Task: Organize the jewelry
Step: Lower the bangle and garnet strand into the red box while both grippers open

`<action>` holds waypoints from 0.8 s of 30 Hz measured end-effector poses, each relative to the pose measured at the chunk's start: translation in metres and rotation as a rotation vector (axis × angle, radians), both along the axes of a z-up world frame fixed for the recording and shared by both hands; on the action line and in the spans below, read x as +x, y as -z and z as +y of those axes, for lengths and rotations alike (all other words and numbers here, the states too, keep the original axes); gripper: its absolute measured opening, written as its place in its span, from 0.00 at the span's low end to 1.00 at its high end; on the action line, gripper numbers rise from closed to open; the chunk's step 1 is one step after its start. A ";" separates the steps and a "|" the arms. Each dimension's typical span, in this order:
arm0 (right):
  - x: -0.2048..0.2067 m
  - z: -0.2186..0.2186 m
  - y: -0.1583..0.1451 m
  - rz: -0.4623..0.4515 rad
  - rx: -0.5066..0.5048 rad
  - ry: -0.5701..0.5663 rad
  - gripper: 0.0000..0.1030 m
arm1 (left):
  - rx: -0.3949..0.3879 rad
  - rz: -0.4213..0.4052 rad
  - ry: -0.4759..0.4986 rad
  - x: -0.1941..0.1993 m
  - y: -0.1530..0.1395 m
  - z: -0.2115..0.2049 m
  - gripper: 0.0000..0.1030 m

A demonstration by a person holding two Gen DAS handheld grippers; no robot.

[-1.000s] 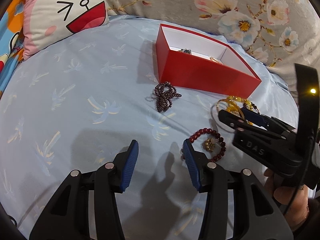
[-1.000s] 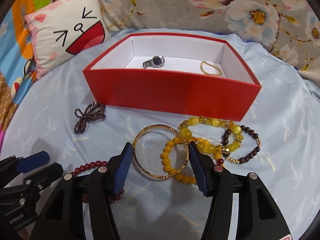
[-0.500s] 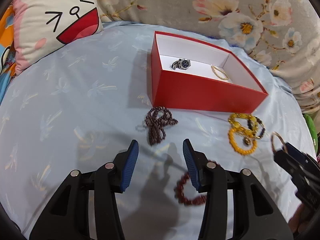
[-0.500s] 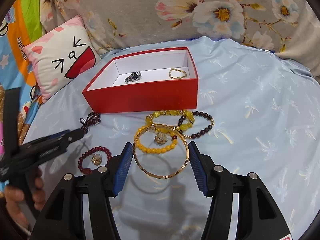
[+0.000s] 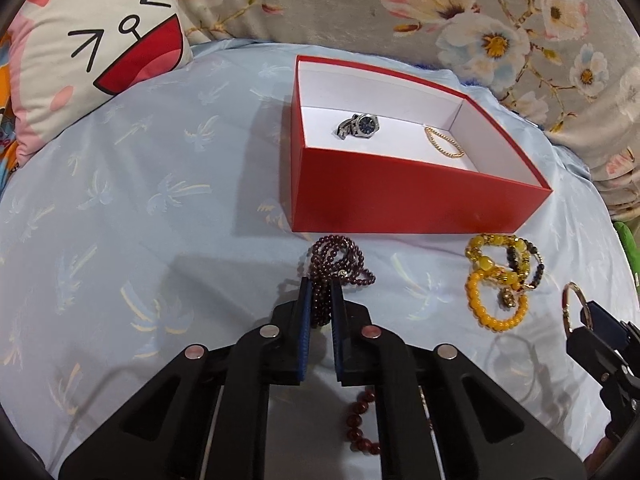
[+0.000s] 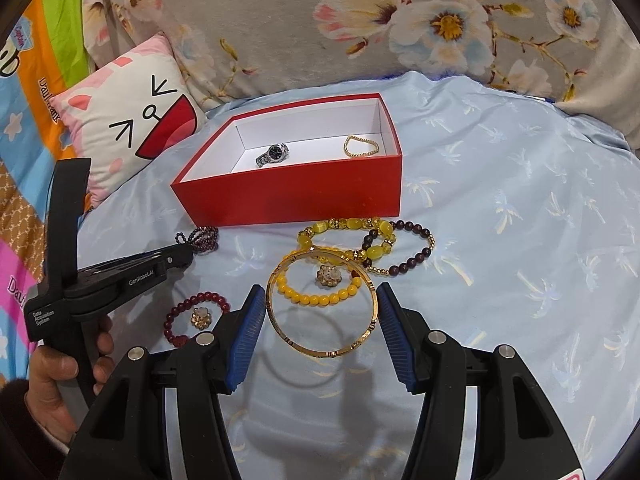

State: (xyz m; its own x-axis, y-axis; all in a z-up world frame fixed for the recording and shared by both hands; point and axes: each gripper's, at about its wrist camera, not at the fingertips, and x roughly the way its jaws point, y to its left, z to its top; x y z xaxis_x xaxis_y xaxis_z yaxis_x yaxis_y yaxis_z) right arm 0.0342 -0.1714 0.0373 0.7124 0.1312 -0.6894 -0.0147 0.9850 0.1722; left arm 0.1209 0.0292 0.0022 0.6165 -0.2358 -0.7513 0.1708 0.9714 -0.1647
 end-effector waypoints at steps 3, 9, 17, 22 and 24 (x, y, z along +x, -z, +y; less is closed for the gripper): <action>-0.002 0.001 -0.007 -0.017 -0.001 -0.004 0.53 | -0.011 -0.032 0.021 -0.012 -0.017 -0.002 0.08; 0.007 -0.004 -0.035 -0.071 0.015 -0.020 0.53 | -0.061 -0.112 0.092 -0.025 -0.072 -0.014 0.08; 0.074 -0.015 -0.079 -0.136 0.022 -0.040 0.53 | -0.090 -0.183 0.114 0.029 -0.123 -0.036 0.08; 0.126 -0.018 -0.070 -0.102 0.023 -0.036 0.53 | -0.076 -0.125 0.089 0.079 -0.100 -0.044 0.08; 0.144 -0.019 -0.059 -0.078 0.019 -0.038 0.53 | -0.061 -0.105 0.078 0.092 -0.088 -0.046 0.08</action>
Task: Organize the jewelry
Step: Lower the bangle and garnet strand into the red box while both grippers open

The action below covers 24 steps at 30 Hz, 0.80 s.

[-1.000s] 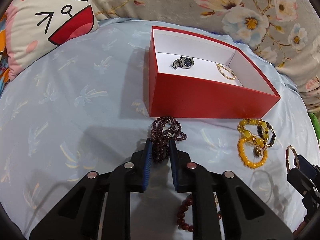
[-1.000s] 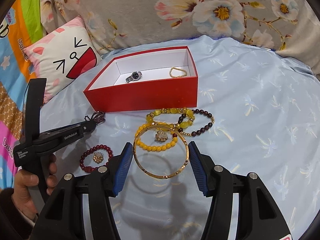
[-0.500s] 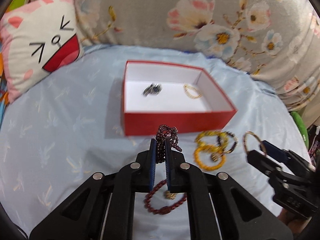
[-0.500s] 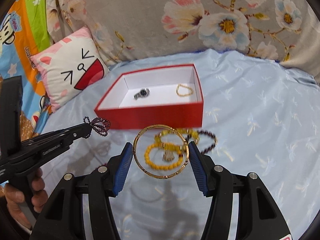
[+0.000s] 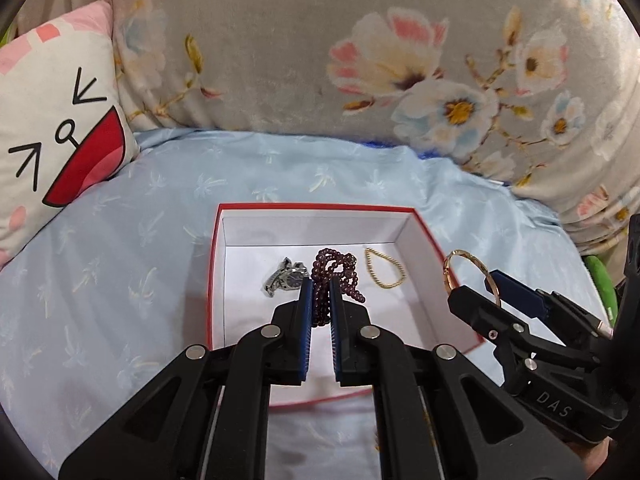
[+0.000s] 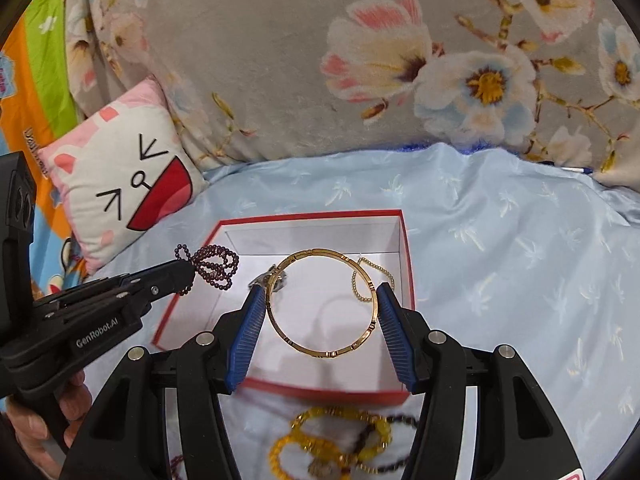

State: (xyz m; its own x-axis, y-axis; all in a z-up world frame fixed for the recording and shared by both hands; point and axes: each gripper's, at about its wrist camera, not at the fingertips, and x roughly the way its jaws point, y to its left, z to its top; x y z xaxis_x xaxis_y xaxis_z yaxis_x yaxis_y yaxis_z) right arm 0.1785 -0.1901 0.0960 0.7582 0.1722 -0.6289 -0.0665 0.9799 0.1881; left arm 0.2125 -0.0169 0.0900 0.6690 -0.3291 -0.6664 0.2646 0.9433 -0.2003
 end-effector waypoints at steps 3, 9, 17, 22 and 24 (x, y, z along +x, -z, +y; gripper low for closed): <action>0.020 0.002 0.016 0.036 -0.011 -0.006 0.53 | 0.016 0.029 -0.006 0.013 0.016 -0.003 0.08; 0.043 0.007 0.040 0.081 -0.027 -0.014 0.53 | 0.044 0.056 -0.013 0.027 0.036 -0.006 0.08; 0.053 0.008 0.051 0.100 -0.058 -0.012 0.54 | 0.056 0.074 -0.032 0.035 0.046 -0.006 0.19; 0.047 0.008 0.044 0.070 -0.076 0.001 0.57 | 0.056 0.045 -0.035 0.029 0.039 -0.004 0.28; 0.042 0.005 0.039 0.060 -0.068 0.005 0.57 | 0.053 0.038 -0.039 0.025 0.035 -0.002 0.28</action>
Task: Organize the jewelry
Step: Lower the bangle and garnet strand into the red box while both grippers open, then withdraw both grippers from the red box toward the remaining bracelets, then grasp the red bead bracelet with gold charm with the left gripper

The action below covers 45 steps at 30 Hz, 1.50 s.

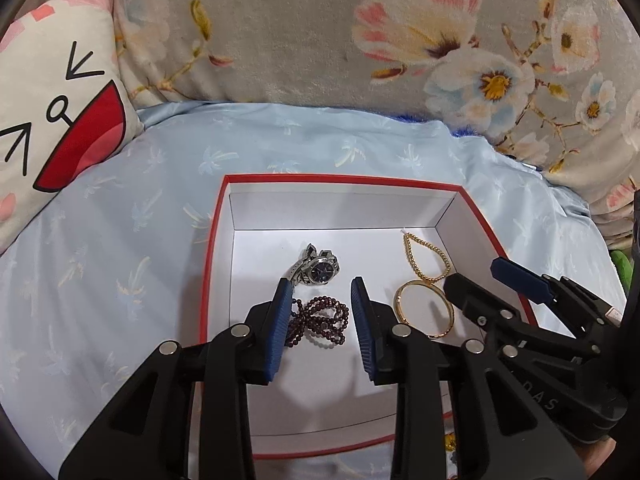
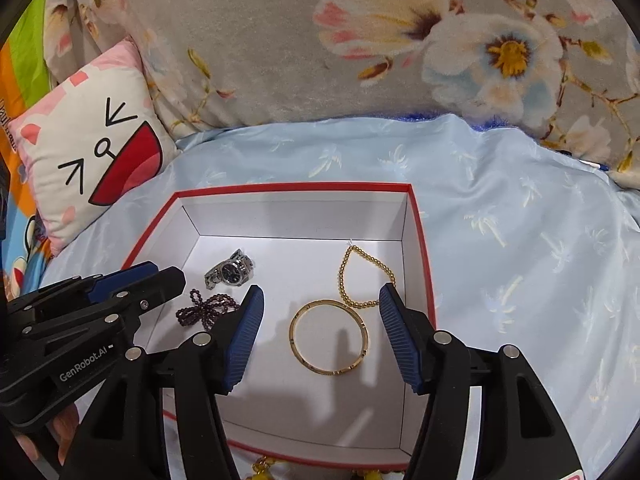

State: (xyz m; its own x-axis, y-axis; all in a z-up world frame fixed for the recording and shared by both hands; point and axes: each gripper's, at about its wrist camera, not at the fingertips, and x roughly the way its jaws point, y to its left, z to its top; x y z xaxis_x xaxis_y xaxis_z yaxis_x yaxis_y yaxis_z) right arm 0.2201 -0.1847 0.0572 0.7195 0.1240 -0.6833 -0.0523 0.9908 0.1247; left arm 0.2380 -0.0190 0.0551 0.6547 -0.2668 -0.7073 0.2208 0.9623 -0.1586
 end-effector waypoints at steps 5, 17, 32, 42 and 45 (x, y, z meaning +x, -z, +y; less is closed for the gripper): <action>-0.024 -0.006 -0.016 -0.033 0.020 0.014 0.57 | 0.010 -0.035 0.007 -0.023 -0.015 0.004 0.28; -0.143 -0.018 -0.019 -0.068 0.026 0.068 0.58 | 0.043 -0.039 0.006 -0.126 -0.010 0.036 0.32; -0.224 -0.010 0.028 0.040 0.106 0.084 0.58 | 0.073 0.074 0.010 -0.184 0.055 0.043 0.32; -0.228 -0.005 0.034 0.054 0.115 0.074 0.58 | 0.074 0.058 0.021 -0.180 0.062 0.036 0.09; -0.229 -0.003 0.034 0.055 0.114 0.070 0.58 | 0.066 0.055 0.033 -0.181 0.062 0.036 0.07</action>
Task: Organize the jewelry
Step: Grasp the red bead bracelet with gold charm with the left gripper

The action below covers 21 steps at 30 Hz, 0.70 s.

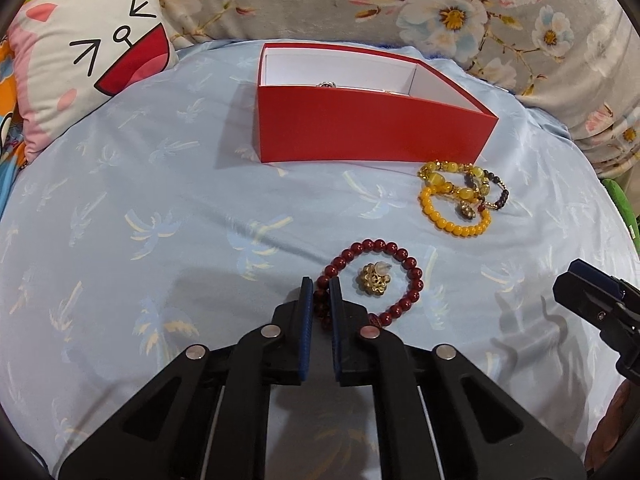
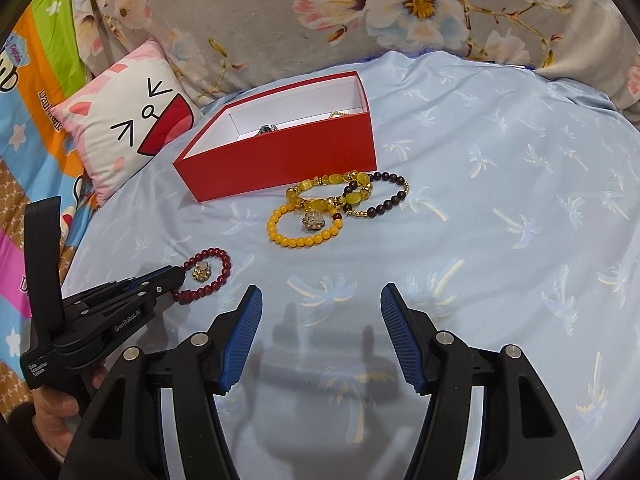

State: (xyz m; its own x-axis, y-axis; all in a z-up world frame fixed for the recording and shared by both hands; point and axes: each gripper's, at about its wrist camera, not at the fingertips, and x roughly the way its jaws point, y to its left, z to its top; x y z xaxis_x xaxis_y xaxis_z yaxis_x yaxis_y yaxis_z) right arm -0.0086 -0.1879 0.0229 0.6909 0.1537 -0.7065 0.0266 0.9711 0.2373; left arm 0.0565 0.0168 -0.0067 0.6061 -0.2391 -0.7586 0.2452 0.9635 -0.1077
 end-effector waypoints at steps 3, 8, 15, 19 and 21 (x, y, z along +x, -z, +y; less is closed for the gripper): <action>0.000 0.001 0.000 0.002 0.001 -0.003 0.58 | -0.008 -0.008 0.006 -0.003 -0.003 -0.001 0.07; 0.004 0.003 0.000 0.002 -0.010 -0.009 0.58 | -0.069 -0.064 0.022 -0.014 -0.034 -0.002 0.07; 0.016 0.006 0.002 0.010 -0.011 -0.015 0.58 | -0.162 -0.156 0.065 -0.018 -0.091 -0.010 0.07; 0.026 0.005 0.003 0.014 -0.003 -0.017 0.58 | -0.192 -0.181 0.070 -0.017 -0.107 -0.010 0.07; 0.034 0.005 0.002 0.013 -0.007 -0.018 0.58 | -0.209 -0.181 0.070 -0.015 -0.111 -0.008 0.07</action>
State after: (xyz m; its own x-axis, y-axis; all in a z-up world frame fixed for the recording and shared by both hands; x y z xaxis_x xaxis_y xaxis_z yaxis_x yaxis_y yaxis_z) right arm 0.0252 -0.1828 0.0210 0.6787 0.1614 -0.7165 0.0121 0.9730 0.2306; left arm 0.0413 0.0083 0.1039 0.7034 -0.4255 -0.5694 0.3441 0.9047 -0.2511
